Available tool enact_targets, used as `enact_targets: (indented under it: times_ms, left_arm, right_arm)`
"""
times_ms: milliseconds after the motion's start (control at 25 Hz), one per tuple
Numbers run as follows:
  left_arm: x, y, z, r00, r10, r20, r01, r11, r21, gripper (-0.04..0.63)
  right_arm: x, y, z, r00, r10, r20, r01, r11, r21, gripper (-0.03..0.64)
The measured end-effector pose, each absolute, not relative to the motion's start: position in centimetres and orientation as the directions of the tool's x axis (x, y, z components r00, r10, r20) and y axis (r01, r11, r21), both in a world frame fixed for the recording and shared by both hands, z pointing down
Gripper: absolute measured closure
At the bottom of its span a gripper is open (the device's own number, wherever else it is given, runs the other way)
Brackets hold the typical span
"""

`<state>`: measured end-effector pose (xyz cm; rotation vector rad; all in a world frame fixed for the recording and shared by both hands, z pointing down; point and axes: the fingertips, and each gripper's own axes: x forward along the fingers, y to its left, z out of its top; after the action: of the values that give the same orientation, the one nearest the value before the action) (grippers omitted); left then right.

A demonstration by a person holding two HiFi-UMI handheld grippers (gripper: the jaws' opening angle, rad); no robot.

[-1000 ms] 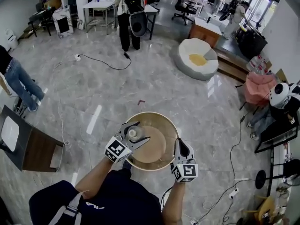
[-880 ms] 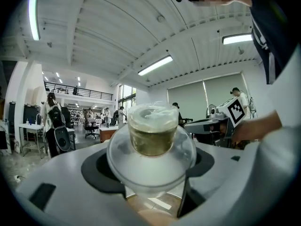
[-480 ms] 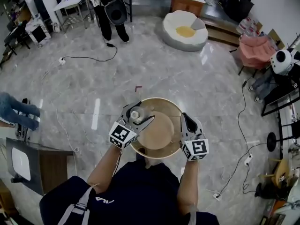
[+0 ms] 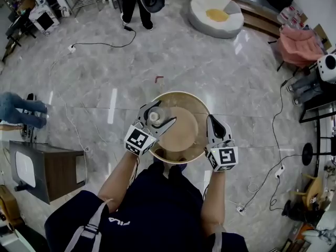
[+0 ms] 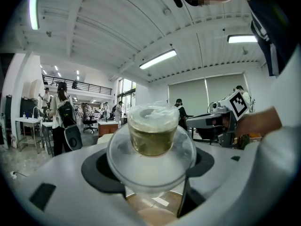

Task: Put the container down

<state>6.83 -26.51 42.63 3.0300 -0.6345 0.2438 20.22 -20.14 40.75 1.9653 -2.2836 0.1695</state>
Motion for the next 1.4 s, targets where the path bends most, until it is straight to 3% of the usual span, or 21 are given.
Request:
enact_targets:
  times_ms: [480,720,1120,1400]
  left_arm:
    - [10.1,-28.5,52.9,0.857,-0.459,0.235,-0.468,-0.883,-0.02,0.238]
    - [12.4,-29.8,64.0,0.825,-0.425,0.374,-0.46,-0.888,0.005,0.238]
    - [14.7,-30.3,84.0,0.776,-0.375,0.507,-0.451,-0.892,0.031,0.238]
    - [15.5,-29.7,93.5,0.758,-0.348,0.552,-0.432,-0.901,0.025,0.238]
  right_arm:
    - [22.2,-20.3,46.4,-0.159,-0.966,0.201,-0.987,0.159,-0.018,0.591]
    - [22.1,-21.0,53.2,-0.18,-0.951,0.251,-0.983,0.166,-0.074,0.591]
    - [21.7,-21.1,67.3,-0.133,-0.946,0.294,-0.986,0.097,-0.134,0.591]
    - [21.9,-21.5,76.2,-0.127,-0.943,0.308,-0.984,0.08,-0.162,0.591]
